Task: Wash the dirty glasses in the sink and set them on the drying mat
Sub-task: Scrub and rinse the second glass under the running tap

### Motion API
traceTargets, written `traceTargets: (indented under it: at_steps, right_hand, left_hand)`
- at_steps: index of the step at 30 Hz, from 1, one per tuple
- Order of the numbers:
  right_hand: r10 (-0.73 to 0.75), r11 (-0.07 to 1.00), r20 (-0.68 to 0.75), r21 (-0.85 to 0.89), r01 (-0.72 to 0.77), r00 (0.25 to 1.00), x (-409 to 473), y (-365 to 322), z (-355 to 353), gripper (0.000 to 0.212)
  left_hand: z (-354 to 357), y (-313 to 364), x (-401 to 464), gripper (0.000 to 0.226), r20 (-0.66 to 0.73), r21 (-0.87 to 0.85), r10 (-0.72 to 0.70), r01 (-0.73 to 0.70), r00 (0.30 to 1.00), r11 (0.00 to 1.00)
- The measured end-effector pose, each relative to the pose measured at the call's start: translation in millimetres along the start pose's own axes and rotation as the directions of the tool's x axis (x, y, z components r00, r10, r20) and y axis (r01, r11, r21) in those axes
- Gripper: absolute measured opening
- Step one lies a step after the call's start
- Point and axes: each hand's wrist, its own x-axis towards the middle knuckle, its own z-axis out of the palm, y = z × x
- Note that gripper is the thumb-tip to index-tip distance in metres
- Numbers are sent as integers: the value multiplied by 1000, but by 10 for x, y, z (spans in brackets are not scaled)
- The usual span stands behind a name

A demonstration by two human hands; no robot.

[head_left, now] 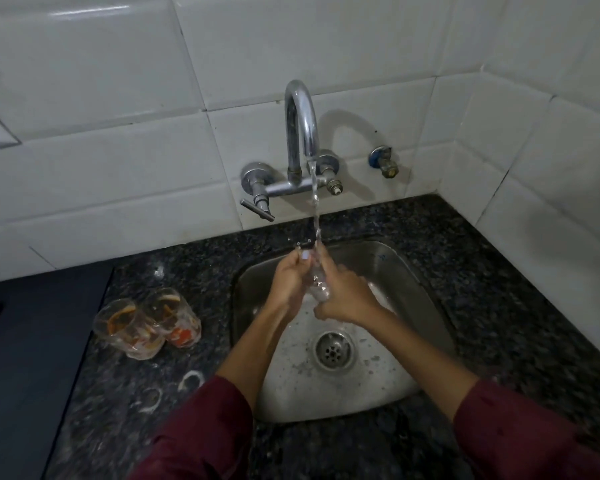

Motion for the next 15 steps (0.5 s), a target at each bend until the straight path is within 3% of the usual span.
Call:
traceTargets:
  at_steps: [1,3,4,5,6,9,11,13,15]
  right_hand:
    - [-44,970,67,242,27,997,-19,33,-36,116]
    - [-99,713,197,697,-69,975,-95,98,-82,105]
    - [-119,591,211,800,-102,970,-135,128,-79,97]
    - [-124,554,184,828,-86,975,-156,146,-65,90]
    - [-116,591,132,806,-39,984,-155,171,-32,84]
    - [-76,809,11,585,55,997,-145,154,27,82]
    - [-17,846,-39,531,35,999,-132,124,22,82]
    - [-1,866,-89,499,46,996,-117,137,-4,72]
    - [-9,899,-115,434,59,993,-115,178,-40,66]
  left_hand:
    - [-43,-28,1,25,0,-105,-19,18,1000,994]
    - [-123,-85,18,31,-37,-298,-101,86,994,951]
    - [-140,-99,25,33,-37,-385,-175,148,984,911]
    - [-132,-95,16,35,-18,-486,-261,220,965,846]
    - [-112,-97,15,39,-9,-552,-348,286,937,783]
    - [-36,-135,56,53,-27,-610,-523,401,852,684]
    - [-16,-190,101,62,-51,-534,-574,463,817,707]
    - [1,-180,92,65,87,-434,-570,546,817,717]
    - [19,-118,53,51,217,-314,-522,565,825,763]
